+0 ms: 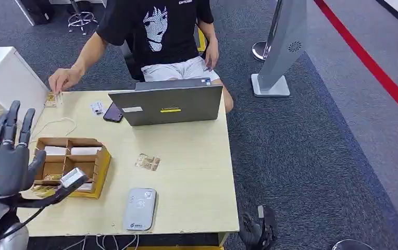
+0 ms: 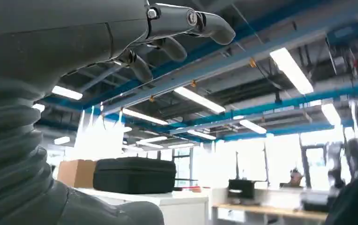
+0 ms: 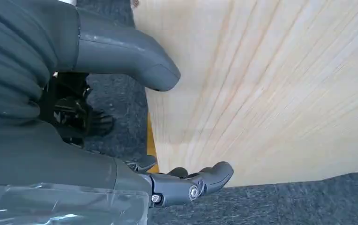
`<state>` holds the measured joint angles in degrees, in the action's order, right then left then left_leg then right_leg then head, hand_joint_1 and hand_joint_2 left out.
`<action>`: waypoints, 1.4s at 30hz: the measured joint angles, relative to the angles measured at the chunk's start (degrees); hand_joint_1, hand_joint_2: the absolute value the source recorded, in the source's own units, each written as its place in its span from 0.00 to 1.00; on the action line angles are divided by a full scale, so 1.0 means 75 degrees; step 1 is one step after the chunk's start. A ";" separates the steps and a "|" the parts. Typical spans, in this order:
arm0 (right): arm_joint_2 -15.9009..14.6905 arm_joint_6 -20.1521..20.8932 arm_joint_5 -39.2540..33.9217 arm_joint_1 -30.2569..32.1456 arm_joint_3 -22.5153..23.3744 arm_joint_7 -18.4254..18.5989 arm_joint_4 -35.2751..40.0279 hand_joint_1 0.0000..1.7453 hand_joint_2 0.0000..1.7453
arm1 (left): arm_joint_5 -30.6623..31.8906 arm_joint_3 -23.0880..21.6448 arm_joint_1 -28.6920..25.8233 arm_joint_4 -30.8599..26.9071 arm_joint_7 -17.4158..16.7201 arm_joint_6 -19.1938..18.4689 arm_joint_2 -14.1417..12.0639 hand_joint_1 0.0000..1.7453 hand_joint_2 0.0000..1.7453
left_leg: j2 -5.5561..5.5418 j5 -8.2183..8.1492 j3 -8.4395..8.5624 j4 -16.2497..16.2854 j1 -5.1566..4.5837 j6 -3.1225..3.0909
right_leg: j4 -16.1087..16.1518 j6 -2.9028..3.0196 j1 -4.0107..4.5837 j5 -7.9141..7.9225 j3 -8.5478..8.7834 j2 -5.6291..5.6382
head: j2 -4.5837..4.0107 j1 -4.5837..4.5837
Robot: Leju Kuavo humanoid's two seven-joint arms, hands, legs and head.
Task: Pass the card to the sensor for recognition and then transmit it.
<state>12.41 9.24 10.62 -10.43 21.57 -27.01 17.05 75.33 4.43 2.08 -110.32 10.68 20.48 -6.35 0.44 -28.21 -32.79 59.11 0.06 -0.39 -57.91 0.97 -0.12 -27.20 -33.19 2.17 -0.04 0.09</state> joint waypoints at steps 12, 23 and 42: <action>0.0015 0.0105 -0.0394 0.0334 0.0443 -0.0370 0.0015 0.00 1.00 | -0.6007 0.2899 -0.2684 -0.2543 0.3335 0.0770 0.2486 0.00 1.00 | -0.0096 -0.0017 -0.0018 0.0000 -0.0018 -0.0019 | 0.0011 -0.0031 -0.0014 -0.0042 0.0017 -0.0113 | 0.0000 0.0009; 0.0012 0.0169 -0.0396 0.0677 0.1186 -0.0443 0.0152 0.00 1.00 | -1.0293 0.4369 -0.2918 -0.0503 0.3761 0.0601 0.3383 0.00 1.00 | -0.0100 -0.0016 -0.0012 0.0001 -0.0041 -0.0036 | 0.0012 -0.0040 -0.0034 -0.0046 0.0024 -0.0122 | 0.0000 0.0009; -0.0187 0.1177 -0.1228 0.0963 0.3084 0.0919 -0.0020 0.00 1.00 | -0.8616 0.7210 -0.0842 0.7851 0.1889 -0.3444 0.3063 0.00 1.00 | -0.0143 -0.0019 -0.0009 0.0002 -0.0068 -0.0060 | 0.0015 -0.0060 -0.0061 -0.0057 0.0040 -0.0156 | 0.0000 -0.0003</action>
<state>11.01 18.08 1.42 -3.21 44.70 -20.12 16.89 10.72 58.50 -4.24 -51.43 24.85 -5.35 16.61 -0.64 -28.36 -32.86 59.12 -0.45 -0.85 -57.80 0.52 -0.58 -27.63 -32.89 1.00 -0.04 0.07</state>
